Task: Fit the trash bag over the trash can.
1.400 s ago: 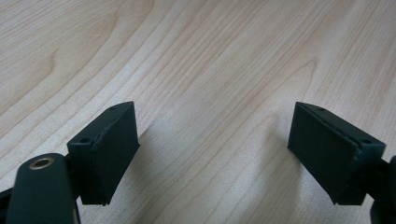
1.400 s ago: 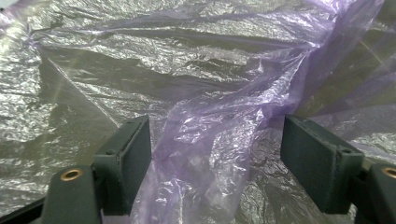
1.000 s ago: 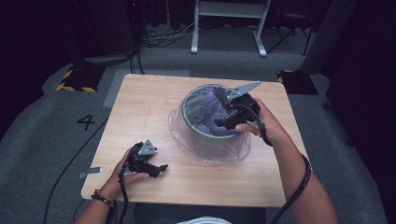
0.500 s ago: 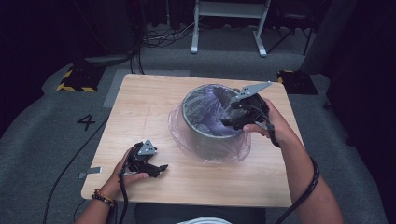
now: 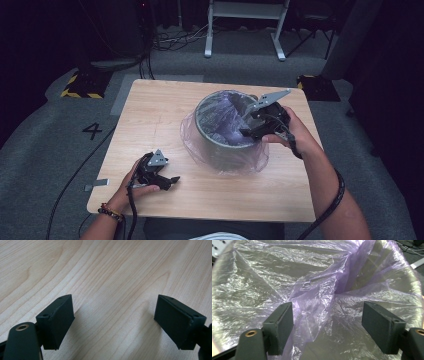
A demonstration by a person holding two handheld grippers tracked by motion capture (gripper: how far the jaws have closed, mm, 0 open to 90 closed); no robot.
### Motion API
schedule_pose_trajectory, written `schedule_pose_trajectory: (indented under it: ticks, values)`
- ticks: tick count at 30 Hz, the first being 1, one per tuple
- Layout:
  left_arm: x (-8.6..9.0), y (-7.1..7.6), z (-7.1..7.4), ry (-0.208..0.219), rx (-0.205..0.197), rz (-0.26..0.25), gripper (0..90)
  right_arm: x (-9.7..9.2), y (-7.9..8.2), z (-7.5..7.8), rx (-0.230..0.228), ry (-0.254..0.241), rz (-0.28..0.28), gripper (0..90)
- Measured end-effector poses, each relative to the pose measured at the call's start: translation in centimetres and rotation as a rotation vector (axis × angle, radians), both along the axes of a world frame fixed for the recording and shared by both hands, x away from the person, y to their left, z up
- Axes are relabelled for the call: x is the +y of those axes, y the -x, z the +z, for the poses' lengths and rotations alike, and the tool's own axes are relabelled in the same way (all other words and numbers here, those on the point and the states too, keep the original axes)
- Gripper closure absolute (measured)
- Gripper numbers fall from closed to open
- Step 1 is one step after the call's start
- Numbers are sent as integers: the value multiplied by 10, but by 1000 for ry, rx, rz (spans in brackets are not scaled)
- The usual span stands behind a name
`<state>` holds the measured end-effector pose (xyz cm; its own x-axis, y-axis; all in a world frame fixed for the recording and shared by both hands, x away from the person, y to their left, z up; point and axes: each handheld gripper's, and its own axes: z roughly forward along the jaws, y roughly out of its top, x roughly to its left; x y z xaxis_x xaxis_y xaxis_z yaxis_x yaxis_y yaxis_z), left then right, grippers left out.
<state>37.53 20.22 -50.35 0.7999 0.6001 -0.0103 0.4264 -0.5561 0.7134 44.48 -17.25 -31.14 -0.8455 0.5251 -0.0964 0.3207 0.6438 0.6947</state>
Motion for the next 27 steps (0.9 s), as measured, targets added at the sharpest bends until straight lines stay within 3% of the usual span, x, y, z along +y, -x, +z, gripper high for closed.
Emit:
schedule_pose_trajectory:
  ticks: [15,27]
  values:
    - [0,0,0,0,1,-2,158,-20,15,15,-43,-46,4,251]
    - [0,0,0,0,1,-2,158,-39,24,16,-42,-66,-5,232]
